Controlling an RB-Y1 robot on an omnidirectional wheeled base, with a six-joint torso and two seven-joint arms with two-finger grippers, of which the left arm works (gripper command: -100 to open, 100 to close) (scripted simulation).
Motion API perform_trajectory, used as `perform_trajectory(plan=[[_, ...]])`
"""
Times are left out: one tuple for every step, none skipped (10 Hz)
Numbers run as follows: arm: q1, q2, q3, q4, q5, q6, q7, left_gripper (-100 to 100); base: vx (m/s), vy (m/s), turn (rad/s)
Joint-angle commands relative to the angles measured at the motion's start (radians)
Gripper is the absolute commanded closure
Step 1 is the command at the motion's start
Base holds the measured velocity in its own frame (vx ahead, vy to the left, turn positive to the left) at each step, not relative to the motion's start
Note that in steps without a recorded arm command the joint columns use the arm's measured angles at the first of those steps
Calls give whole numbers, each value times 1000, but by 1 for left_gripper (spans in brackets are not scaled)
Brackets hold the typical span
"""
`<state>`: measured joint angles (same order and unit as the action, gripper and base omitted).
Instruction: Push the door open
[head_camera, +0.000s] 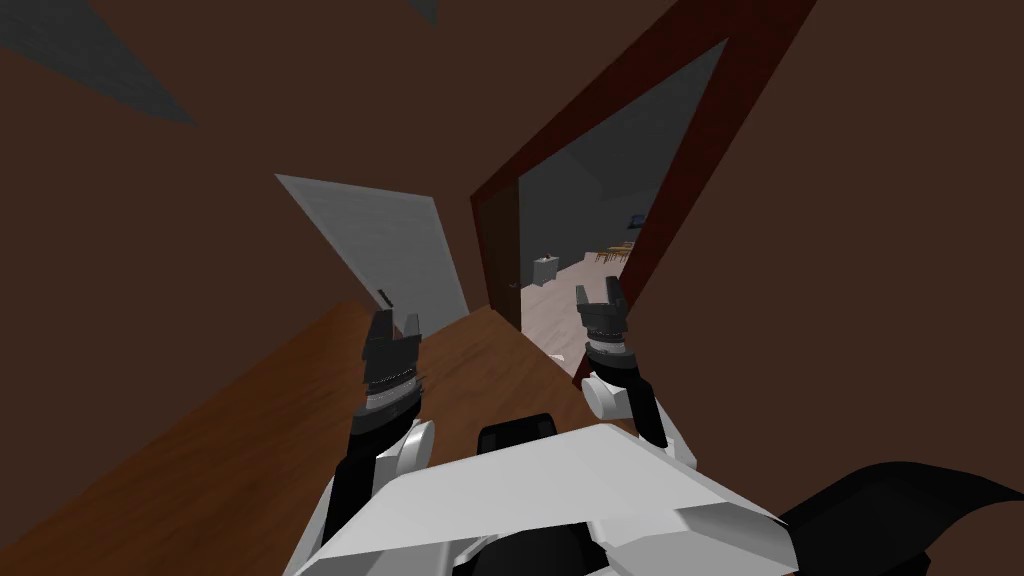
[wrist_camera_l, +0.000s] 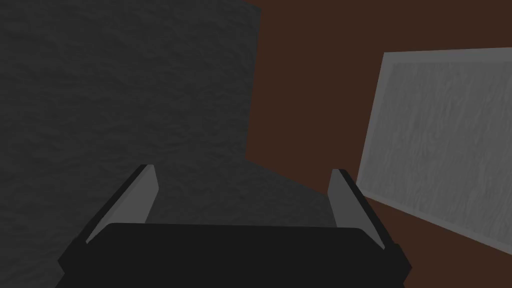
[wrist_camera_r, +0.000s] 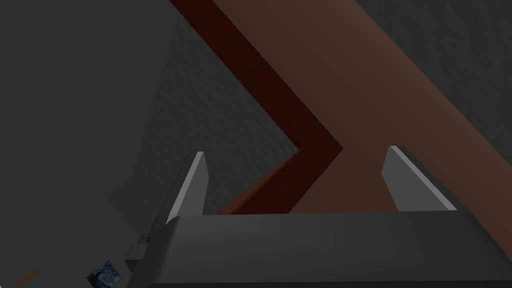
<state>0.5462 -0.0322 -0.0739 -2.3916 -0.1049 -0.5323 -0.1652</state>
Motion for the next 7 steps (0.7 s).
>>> perform_trajectory(plan=[[-11, 13, -3, 28, 0, -5, 7, -100, 179, 32, -88], [-21, 22, -6, 54, -1, -9, 13, -100, 108, 26, -101], [-29, 29, -8, 72, -1, -12, 17, -100, 97, 19, -63], [-36, 35, -10, 91, -1, -15, 21, -100, 102, 18, -64], [-46, 43, -13, 117, -1, -19, 28, -100, 102, 33, -89], [-51, 46, -14, 130, -2, -21, 31, -100, 97, 20, -62], [-61, 54, -17, 155, -2, -25, 37, -100, 116, 20, -82]])
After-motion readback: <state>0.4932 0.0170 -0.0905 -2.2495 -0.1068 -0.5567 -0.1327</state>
